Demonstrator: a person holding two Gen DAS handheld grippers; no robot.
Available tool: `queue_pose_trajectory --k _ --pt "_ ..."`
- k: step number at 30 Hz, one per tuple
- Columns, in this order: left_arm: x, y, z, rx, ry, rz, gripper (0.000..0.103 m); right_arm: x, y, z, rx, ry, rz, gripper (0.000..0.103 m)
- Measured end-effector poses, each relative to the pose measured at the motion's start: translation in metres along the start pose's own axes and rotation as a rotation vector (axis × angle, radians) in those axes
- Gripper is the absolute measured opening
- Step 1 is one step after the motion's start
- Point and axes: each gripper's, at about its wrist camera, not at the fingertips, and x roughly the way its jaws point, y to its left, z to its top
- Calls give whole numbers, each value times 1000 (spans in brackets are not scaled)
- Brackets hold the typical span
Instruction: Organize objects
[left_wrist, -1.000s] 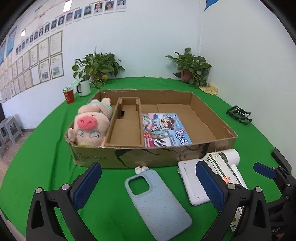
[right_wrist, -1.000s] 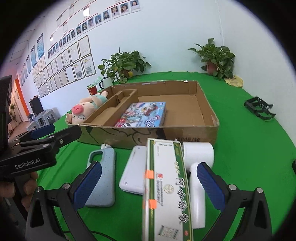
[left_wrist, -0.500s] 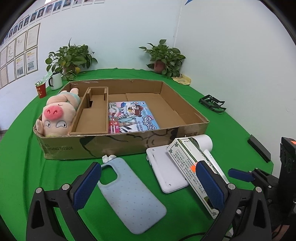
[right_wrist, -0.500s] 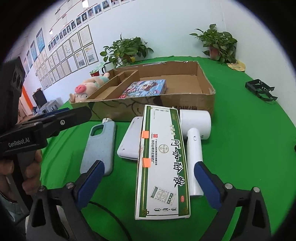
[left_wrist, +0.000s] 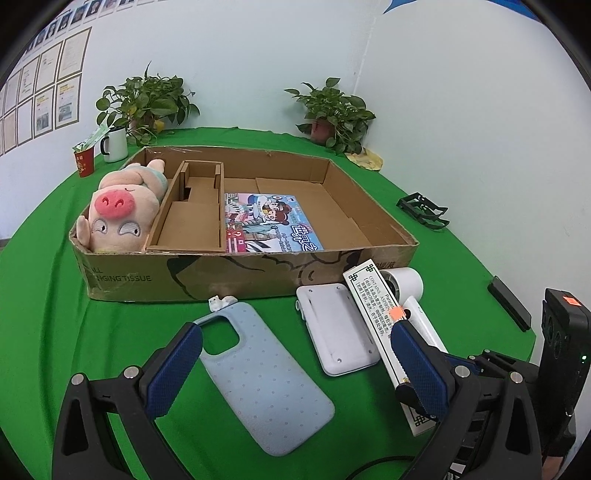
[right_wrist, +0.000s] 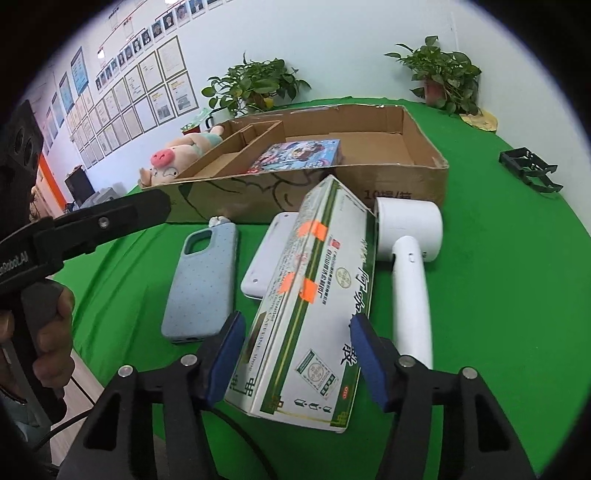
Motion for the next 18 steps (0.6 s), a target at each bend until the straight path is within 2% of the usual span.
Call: queue_pose_trajectory --k 5,9,12,15,18 --pt "1 5 -2 -8 9 -1 103 -6 -10 2 37 -25 1 59" --pt "5 9 -4 -25 24 -12 103 2 -17 -2 68 26 -3 59" --pt "8 8 -6 -21 32 -16 103 8 -7 -6 37 58 -15 59" --pt "9 8 -7 -12 34 -16 103 10 1 -6 3 57 -50 55" --pt "9 10 -7 -16 34 -14 103 9 -1 -3 4 40 -94 46"
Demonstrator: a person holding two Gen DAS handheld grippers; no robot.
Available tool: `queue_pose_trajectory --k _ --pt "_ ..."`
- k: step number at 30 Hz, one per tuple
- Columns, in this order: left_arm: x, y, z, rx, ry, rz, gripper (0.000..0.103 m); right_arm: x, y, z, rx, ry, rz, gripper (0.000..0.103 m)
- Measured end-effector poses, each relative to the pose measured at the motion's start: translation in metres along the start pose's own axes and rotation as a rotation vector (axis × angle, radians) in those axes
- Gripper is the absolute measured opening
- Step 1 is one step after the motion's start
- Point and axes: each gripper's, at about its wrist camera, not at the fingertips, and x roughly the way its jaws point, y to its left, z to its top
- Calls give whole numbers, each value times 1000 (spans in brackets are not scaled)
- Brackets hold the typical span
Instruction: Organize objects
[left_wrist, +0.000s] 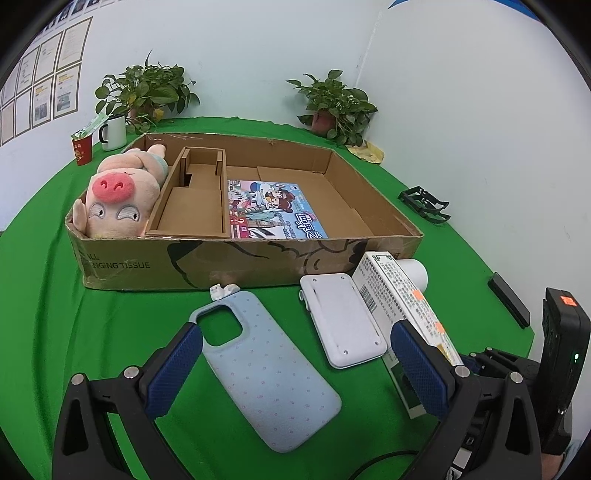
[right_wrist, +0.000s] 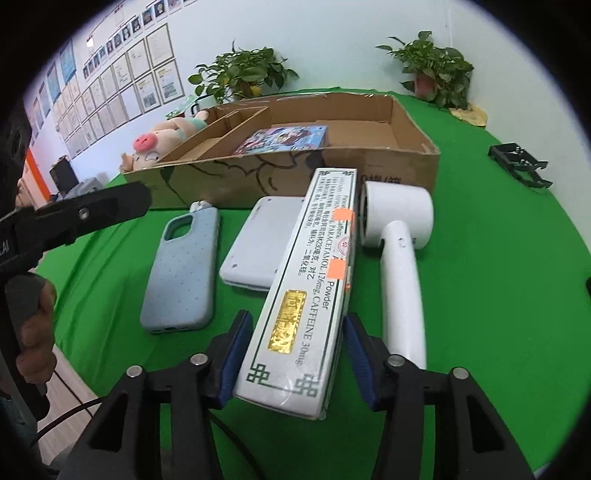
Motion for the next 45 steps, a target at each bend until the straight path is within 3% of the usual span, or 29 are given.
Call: queue_pose_trajectory --k 4,11,16,25,30,32,35,38,45 --pt "0 6 0 -18 3 -6 103 -6 -12 6 49 -36 -43 34" --pt "0 14 0 -44 20 -15 103 -24 -7 15 56 -121 -66 32" --pt "-2 17 -1 -48 22 -20 103 -37 6 18 32 -173 -35 32" --pt "7 23 -5 -102 95 -101 103 -14 29 20 82 -95 244 33" --pt "19 23 -7 -124 128 -133 103 -13 22 20 112 -96 235 39" --pt "26 22 -7 -135 142 -150 102 -16 18 21 102 -107 191 52" --pt "34 19 -8 -139 159 -175 102 -20 14 21 88 -121 166 62" --pt "42 14 -7 -129 172 -194 101 -21 19 20 30 -115 147 67" --pt "56 7 -7 -123 229 -270 94 -14 45 7 -18 -47 200 68"
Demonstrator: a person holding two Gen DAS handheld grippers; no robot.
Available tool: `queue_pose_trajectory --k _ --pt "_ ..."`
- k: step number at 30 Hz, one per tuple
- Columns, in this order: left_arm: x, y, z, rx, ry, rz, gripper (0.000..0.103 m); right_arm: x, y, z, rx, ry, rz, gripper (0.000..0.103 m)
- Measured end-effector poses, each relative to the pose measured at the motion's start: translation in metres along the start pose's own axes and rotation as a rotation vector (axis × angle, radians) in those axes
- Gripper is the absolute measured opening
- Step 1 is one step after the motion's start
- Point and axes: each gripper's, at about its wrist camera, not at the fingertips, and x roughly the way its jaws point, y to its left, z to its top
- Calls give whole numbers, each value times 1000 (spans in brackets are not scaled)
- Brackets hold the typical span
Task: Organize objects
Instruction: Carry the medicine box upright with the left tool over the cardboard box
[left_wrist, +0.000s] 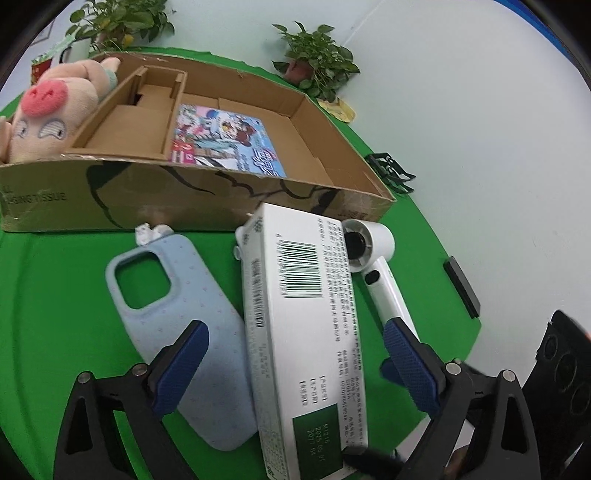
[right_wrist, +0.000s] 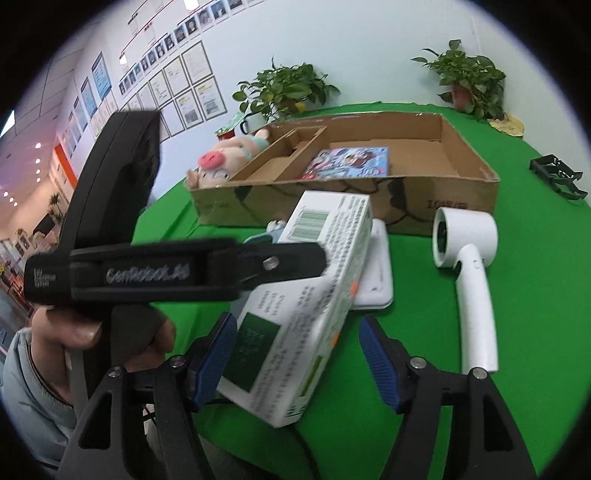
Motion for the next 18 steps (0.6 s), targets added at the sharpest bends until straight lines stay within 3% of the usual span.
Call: queue_pose_trajectory --k 5,8,18 --pt "12 -4 -4 -19 74 -104 77 4 10 -14 5 41 -2 73" --pt "16 -11 -10 -16 99 -141 74 2 6 -20 24 47 -28 78" --pt "34 -16 -27 -64 200 -178 59 2 -2 -26 69 76 -53 79"
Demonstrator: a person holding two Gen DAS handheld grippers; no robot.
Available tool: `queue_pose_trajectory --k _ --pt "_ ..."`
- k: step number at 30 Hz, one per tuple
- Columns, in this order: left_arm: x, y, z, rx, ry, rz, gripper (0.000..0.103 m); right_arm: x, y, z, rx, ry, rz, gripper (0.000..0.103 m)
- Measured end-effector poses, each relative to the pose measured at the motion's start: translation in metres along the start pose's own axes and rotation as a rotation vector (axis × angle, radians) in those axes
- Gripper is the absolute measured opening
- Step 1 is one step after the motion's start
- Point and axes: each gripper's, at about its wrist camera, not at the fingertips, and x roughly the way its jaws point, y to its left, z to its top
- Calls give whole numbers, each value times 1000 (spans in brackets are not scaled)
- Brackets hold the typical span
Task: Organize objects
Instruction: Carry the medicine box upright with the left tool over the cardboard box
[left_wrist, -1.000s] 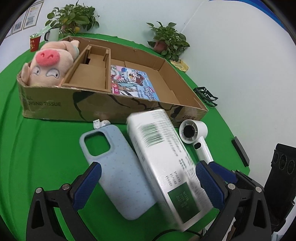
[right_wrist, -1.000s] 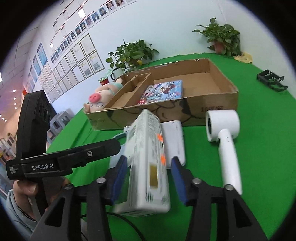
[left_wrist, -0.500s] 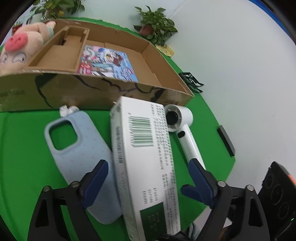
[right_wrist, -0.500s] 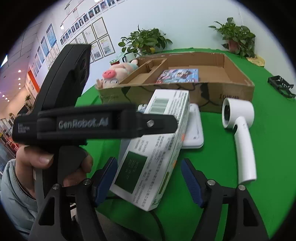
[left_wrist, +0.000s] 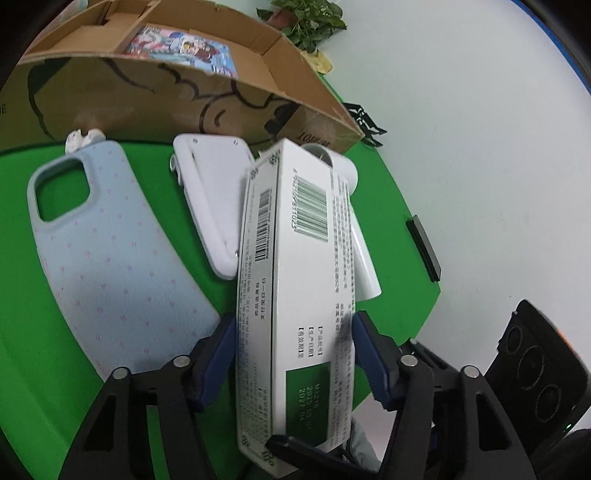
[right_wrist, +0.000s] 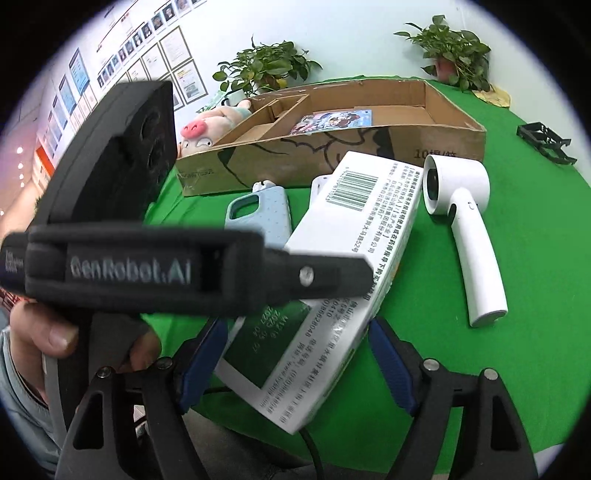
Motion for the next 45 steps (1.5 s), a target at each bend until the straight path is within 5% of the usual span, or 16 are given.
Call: queue_pose_trajectory --k 11,13,24,45 --pt "10 -4 -6 -6 62 -82 46 1 -12 -1 22 16 -29 80" --pt "14 -7 -6 -5 69 -95 45 3 -12 -1 11 25 -42 72" --pt "-5 -21 -4 39 10 -86 42 -7 -12 6 17 -29 -22 66" --pt "-65 -71 116 208 -184 -46 40 -28 -26 116 -56 -263 -12 65"
